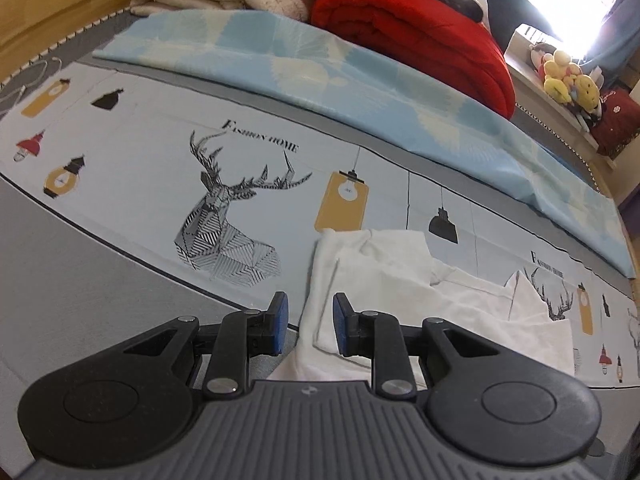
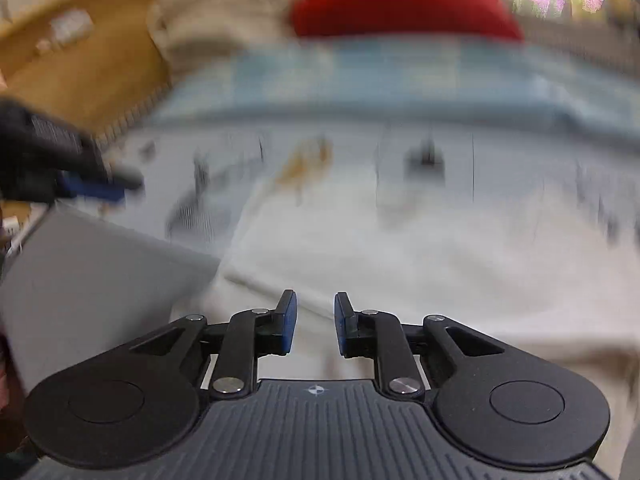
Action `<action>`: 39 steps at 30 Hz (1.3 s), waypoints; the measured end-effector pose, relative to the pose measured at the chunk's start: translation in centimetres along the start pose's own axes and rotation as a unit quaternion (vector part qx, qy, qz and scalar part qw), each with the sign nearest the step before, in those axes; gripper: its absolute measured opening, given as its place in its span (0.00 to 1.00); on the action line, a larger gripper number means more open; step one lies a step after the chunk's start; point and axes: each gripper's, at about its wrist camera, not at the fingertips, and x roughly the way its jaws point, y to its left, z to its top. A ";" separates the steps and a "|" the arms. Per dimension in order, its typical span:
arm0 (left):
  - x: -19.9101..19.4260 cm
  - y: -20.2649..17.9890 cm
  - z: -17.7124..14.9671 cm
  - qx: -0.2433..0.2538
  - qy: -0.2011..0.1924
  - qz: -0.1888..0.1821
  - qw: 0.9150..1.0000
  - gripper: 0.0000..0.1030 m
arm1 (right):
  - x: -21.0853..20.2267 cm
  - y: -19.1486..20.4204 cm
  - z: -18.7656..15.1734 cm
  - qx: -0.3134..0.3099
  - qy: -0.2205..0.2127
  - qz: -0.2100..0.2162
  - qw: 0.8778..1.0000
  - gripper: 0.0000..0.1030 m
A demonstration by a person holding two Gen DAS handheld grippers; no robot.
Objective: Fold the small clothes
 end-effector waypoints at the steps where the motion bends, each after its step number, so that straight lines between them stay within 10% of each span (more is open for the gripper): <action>1: 0.2 0.1 -0.1 -0.002 0.002 -0.002 1.000 0.26 | -0.7 -0.7 0.3 0.013 0.009 -0.013 1.000 0.23; 7: 2.3 0.6 -0.5 -0.013 0.020 0.006 1.000 0.26 | -5.9 -7.8 0.8 0.144 -0.029 -0.095 0.985 0.42; 12: 4.6 0.3 -1.1 -0.017 0.038 -0.006 0.999 0.26 | -5.5 -16.6 -2.2 0.359 -0.023 -0.155 0.920 0.43; 23: 11.6 -0.6 -3.5 -0.043 0.067 -0.024 0.997 0.25 | -3.7 -20.4 -2.1 0.425 -0.035 -0.172 0.888 0.42; 27: 12.6 -2.1 -3.9 -0.008 0.059 0.018 0.998 0.22 | -3.7 -20.4 -2.4 0.428 -0.030 -0.163 0.888 0.42; 29: 12.5 -2.7 -4.1 0.010 0.050 0.048 0.998 0.02 | -3.5 -20.6 -2.4 0.427 -0.028 -0.165 0.889 0.39; 39: 7.1 -2.9 -3.2 -0.007 0.003 0.056 0.998 0.01 | -3.9 -19.4 -2.4 0.399 -0.043 -0.202 0.893 0.09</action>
